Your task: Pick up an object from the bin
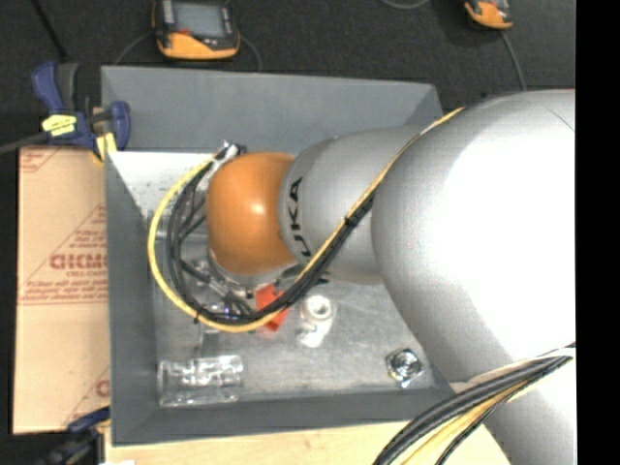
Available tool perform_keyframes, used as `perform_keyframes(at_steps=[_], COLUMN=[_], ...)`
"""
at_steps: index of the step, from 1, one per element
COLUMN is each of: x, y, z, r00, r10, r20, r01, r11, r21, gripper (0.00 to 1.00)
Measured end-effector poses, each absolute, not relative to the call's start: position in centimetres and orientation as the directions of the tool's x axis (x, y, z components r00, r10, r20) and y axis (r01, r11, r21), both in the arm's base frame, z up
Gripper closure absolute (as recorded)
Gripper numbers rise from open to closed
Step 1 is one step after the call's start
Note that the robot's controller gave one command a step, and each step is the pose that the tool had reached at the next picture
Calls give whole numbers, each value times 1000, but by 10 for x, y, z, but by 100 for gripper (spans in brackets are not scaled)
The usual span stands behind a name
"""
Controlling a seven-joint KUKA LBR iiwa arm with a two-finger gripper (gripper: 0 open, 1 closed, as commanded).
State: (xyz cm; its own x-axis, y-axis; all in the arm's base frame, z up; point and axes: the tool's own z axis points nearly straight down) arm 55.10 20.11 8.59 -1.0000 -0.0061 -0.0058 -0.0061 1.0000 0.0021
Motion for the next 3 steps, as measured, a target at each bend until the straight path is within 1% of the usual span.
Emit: perform_keyframes(at_steps=[1, 2, 3], x=[493, 500, 497], y=[115, 147, 147], z=[88, 76, 75], r00=[-1000, -1000, -1000], r10=[-11, -11, -14], r20=[2, 3, 19], r01=[-11, -11, -14], r11=[1000, 1000, 1000], r21=[-4, -13, -19], gripper=[0, 0, 100])
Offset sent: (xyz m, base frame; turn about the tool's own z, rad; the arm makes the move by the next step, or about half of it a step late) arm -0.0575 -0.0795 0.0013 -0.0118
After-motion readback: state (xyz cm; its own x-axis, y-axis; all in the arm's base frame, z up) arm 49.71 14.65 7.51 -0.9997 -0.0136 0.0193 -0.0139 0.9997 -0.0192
